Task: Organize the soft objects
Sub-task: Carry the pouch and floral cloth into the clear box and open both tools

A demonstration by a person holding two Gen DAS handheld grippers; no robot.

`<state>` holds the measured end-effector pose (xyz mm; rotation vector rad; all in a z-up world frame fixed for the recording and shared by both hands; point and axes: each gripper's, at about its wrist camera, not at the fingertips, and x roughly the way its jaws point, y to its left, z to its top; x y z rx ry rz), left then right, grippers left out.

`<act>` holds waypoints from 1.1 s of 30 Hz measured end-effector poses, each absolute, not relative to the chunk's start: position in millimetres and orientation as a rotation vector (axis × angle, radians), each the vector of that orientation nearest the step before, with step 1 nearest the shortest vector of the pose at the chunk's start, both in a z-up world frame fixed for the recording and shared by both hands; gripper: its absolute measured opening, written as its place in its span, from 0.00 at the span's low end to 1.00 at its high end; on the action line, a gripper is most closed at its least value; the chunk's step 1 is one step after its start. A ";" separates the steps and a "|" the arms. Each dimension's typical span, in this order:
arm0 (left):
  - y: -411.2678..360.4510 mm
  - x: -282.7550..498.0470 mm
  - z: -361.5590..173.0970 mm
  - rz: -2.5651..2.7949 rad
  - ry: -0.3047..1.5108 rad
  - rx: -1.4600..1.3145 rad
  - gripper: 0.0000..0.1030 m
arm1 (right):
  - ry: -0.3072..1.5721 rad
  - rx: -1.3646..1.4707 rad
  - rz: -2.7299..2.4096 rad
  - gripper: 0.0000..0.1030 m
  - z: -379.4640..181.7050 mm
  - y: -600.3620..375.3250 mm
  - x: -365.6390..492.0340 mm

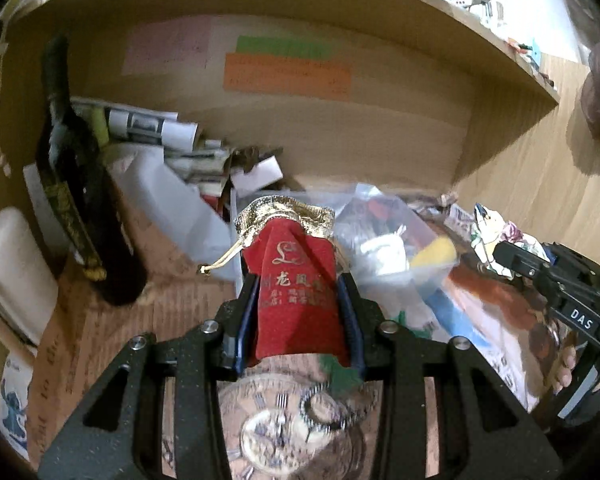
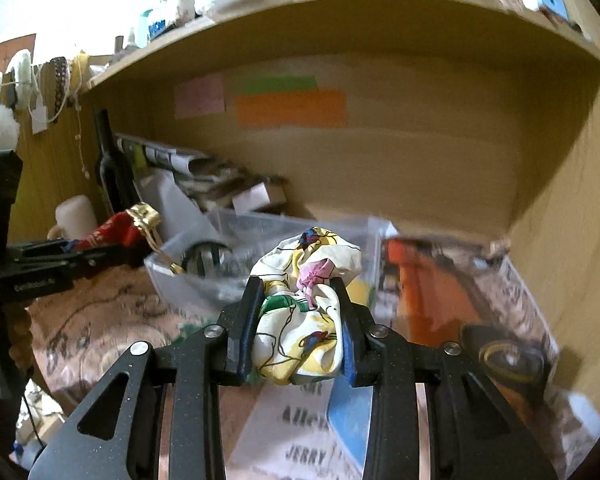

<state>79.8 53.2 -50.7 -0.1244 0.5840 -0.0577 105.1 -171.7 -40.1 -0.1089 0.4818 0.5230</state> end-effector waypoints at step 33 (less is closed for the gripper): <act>45.0 211.3 -102.6 -0.030 0.758 -0.091 0.53 | 0.700 -0.216 0.516 0.34 -98.1 -109.4 226.2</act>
